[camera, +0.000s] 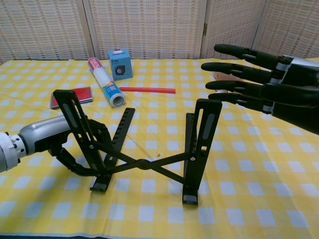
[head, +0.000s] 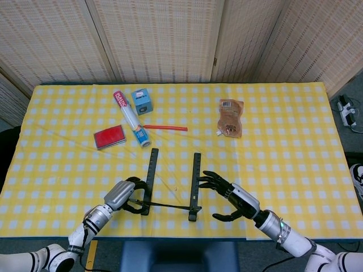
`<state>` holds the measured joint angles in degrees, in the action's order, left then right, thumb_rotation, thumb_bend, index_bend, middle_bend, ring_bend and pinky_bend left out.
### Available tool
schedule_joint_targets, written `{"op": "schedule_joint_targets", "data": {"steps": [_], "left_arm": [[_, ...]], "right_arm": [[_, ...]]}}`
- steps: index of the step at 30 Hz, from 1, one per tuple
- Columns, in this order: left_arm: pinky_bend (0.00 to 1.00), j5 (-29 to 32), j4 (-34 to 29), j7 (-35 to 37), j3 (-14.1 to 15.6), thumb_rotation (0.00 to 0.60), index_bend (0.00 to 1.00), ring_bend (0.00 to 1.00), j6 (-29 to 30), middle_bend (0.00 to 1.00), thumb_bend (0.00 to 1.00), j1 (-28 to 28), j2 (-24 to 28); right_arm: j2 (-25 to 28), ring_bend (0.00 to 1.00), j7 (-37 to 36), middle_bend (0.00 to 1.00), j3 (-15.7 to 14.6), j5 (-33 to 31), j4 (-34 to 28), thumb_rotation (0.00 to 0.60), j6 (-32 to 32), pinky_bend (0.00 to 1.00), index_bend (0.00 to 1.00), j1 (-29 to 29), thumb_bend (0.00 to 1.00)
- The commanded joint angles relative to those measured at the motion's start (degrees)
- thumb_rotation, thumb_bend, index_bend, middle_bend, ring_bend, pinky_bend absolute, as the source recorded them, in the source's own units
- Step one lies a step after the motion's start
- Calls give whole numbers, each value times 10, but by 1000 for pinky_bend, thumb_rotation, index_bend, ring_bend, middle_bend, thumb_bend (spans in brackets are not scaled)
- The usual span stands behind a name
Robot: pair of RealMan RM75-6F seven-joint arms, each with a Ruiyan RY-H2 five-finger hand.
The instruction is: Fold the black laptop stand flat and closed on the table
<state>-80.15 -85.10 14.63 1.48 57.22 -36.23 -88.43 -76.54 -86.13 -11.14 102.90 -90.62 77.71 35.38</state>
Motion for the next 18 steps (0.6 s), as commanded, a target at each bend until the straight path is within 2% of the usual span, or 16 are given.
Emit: {"op": "schedule_joint_targets", "data": {"steps": [1, 18], "left_arm": [[209, 3, 7, -9, -3, 600, 526, 357, 4, 422, 214, 6, -8], [207, 5, 3, -9, -10, 600, 560, 370, 5, 437, 321, 31, -28]], "right_arm": [[-1, 151, -2, 124, 0, 1, 1, 600, 0, 87, 19, 0, 289], [-6, 151, -5, 124, 1, 1, 5, 600, -2, 87, 19, -4, 290]]}}
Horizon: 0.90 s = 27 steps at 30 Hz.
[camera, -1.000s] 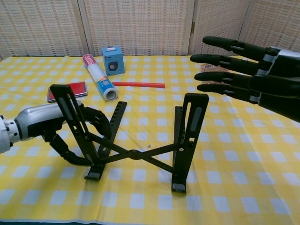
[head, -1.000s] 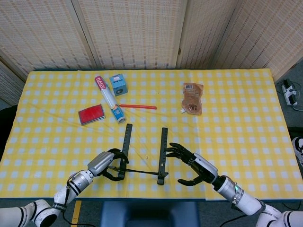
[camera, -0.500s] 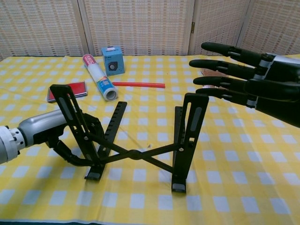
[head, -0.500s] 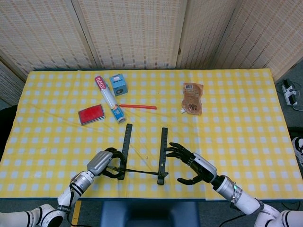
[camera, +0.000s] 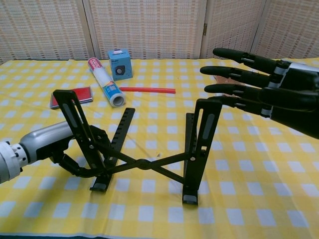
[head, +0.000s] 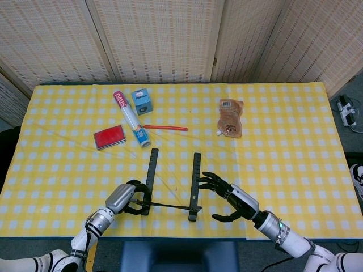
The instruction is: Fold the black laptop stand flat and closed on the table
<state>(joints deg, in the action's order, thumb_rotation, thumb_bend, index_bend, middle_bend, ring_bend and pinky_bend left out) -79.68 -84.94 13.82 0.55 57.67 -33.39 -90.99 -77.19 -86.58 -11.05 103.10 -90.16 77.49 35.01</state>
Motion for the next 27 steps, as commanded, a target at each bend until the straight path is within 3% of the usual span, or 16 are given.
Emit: {"op": "schedule_joint_targets", "data": {"steps": [1, 27], "left_arm": [[208, 1, 2, -3, -2, 600, 564, 371, 2, 440, 325, 4, -4], [205, 22, 12, -55, -18, 600, 575, 387, 24, 453, 357, 39, -20]], "right_arm": [[0, 151, -1, 124, 0, -1, 0, 600, 1, 87, 19, -1, 290], [-5, 150, -4, 124, 1, 0, 8, 600, -2, 87, 19, -5, 290]]}}
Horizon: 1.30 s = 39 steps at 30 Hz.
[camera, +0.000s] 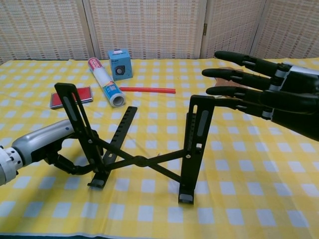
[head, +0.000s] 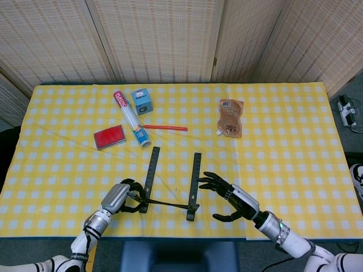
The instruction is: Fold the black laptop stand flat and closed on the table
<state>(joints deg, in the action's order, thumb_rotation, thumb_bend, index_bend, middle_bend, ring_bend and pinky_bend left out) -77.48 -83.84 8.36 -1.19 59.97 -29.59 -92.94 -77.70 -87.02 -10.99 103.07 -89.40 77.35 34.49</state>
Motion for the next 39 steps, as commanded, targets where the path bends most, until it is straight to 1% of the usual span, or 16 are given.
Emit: {"op": "schedule_joint_targets", "data": {"steps": [1, 19, 26, 32, 39], "left_arm": [[204, 0, 2, -1, -1, 600, 575, 388, 1, 453, 357, 2, -1], [203, -8, 4, 7, -3, 600, 582, 390, -9, 455, 361, 7, -6], [197, -12, 3, 10, -3, 600, 595, 391, -12, 459, 415, 8, -5], [196, -14, 4, 12, -3, 600, 627, 392, -13, 467, 444, 9, -6], [186, -21, 8, 19, -1, 600, 639, 394, -13, 473, 553, 10, -7]], "right_arm": [[-1, 150, 0, 124, 0, 0, 0, 600, 0, 87, 19, 0, 290], [-2, 151, -3, 124, 1, 0, 3, 600, 0, 87, 19, -1, 290], [-2, 150, -4, 124, 0, 0, 5, 600, 1, 86, 19, -2, 290], [-2, 150, -3, 124, 0, 1, 5, 600, 2, 86, 19, -3, 289], [-2, 151, -1, 124, 0, 0, 4, 600, 2, 86, 18, -4, 290]]}}
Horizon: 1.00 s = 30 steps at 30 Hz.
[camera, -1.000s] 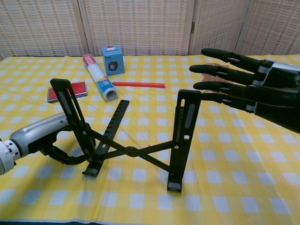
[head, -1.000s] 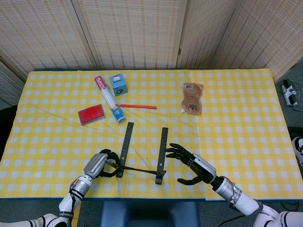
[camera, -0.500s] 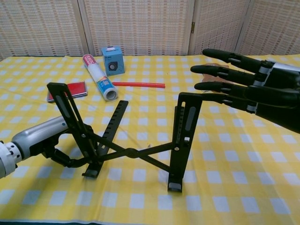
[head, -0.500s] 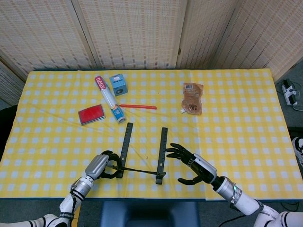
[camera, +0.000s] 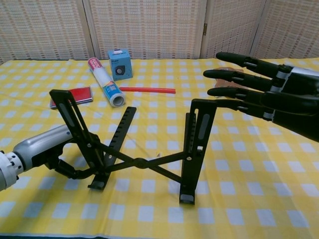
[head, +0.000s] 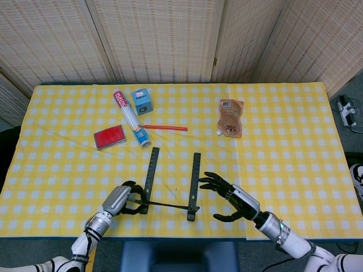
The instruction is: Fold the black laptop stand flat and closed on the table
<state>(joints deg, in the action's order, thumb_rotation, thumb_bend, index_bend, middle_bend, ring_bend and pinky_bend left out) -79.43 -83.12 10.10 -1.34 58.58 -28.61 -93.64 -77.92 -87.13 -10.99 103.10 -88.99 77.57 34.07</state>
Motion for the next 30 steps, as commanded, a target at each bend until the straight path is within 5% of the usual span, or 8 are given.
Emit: {"op": "schedule_joint_targets", "data": {"steps": [1, 16, 30], "left_arm": [[185, -3, 1, 2, 1, 600, 643, 394, 2, 474, 562, 1, -1], [182, -17, 7, 11, 3, 600, 687, 408, 11, 498, 605, 5, -5], [122, -24, -24, 9, 9, 600, 357, 284, -1, 423, 450, 1, 21]], "right_arm": [[0, 151, 1, 124, 0, 0, 0, 600, 0, 86, 18, 0, 290], [1, 149, -1, 124, 0, 1, 0, 600, 3, 85, 19, -2, 290], [3, 149, 23, 124, -1, 8, -3, 600, 6, 85, 19, -4, 289]]}}
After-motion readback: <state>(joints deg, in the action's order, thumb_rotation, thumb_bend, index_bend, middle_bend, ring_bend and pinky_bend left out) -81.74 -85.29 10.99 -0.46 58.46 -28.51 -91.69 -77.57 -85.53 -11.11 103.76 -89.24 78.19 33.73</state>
